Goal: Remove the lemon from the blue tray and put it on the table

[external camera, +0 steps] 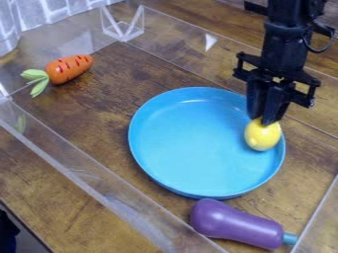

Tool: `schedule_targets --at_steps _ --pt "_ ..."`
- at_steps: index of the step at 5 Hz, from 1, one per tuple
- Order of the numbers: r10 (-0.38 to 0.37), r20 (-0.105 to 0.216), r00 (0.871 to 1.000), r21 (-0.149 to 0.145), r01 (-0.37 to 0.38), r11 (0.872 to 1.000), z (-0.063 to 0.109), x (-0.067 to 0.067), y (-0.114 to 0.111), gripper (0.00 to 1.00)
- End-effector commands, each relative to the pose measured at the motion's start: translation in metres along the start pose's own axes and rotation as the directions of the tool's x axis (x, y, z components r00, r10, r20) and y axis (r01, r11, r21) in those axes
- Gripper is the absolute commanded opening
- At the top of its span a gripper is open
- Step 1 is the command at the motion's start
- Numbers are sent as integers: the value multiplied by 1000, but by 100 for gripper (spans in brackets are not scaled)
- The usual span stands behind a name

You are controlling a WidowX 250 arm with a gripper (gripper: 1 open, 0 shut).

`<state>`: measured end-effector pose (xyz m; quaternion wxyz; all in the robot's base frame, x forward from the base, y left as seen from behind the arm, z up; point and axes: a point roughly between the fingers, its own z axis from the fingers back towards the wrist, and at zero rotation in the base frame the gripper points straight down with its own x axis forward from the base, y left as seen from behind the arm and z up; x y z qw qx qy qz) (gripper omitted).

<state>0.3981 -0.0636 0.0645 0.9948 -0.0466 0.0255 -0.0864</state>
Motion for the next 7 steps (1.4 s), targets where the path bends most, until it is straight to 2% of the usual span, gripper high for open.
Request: schedule_targets --at_steps 1,2,3,4,7 --pt "-3 44 999 5 3 1000 12 18 -14 0" --pt "27 48 998 4 -27 1000 12 31 -18 0" --pt "134 56 989 1 -135 991 23 26 -11 100" --pt "234 63 970 0 -234 972 34 21 -5 0" --pt "146 58 988 23 -147 989 38 17 -28 0"
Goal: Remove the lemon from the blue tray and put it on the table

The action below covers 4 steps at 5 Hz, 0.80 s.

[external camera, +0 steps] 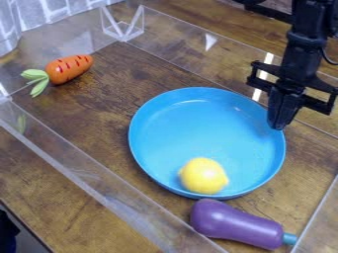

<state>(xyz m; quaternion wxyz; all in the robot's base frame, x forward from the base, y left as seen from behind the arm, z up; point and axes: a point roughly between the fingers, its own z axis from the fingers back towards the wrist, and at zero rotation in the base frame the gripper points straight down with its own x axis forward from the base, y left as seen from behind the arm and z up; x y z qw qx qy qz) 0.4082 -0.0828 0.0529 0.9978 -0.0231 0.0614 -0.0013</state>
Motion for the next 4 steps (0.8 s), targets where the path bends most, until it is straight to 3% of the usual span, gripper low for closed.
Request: schedule_targets --at_steps 1,2,3,4 --pt "-48 125 991 -7 49 999 66 -10 -5 0" --pt "-45 170 984 8 44 999 111 -26 8 0" --pt "-85 187 979 16 84 996 118 -34 33 0" --pt "-130 177 976 33 126 991 113 -41 58 0"
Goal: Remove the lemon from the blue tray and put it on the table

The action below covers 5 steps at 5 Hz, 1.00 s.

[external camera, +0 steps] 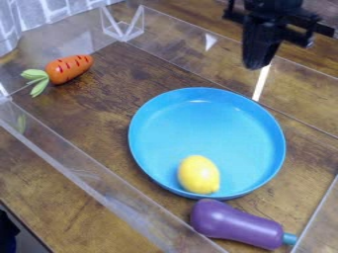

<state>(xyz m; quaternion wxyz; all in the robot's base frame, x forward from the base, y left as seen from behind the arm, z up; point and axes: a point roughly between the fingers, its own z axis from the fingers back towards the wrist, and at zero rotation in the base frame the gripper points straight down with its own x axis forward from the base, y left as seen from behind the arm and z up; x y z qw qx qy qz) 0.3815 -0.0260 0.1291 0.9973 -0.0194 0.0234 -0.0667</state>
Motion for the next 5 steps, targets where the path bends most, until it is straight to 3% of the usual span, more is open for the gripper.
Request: schedule_targets --at_steps 1,2,3,5 --pt "26 118 993 22 -29 999 44 -19 21 0" --pt "3 100 995 16 -5 1000 35 -25 10 100" --pt "-27 85 996 12 26 1000 33 -30 -5 100" --pt "-102 62 993 5 102 995 -2 -53 -26 100"
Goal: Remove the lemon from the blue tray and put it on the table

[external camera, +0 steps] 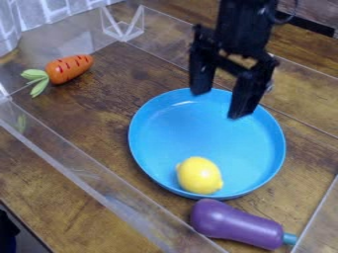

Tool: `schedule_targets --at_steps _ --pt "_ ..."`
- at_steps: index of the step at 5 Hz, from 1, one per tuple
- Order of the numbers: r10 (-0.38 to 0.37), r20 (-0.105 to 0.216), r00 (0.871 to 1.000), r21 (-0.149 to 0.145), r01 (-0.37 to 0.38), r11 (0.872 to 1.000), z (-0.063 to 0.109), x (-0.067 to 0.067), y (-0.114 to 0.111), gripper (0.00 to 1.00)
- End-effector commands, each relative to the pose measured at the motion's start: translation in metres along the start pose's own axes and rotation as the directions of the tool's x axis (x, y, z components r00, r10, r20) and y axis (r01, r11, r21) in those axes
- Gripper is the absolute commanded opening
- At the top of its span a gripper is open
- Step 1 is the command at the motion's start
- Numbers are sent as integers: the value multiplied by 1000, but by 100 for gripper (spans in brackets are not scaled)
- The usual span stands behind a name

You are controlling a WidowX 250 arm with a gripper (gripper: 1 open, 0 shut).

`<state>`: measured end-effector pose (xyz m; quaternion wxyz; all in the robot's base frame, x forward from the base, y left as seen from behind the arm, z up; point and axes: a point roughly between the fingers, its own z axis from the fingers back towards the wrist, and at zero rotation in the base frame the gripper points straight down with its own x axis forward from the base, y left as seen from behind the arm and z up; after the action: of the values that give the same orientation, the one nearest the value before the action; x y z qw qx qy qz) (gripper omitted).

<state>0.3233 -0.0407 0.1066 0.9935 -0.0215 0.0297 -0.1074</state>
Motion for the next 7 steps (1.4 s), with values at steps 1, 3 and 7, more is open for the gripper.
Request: schedule_targets --at_steps 1,3,7 --pt "-53 65 996 8 53 999 6 -2 -8 100" --pt "-52 47 998 6 52 999 -33 3 -8 100" --pt "-163 4 987 45 163 986 -87 6 -32 100"
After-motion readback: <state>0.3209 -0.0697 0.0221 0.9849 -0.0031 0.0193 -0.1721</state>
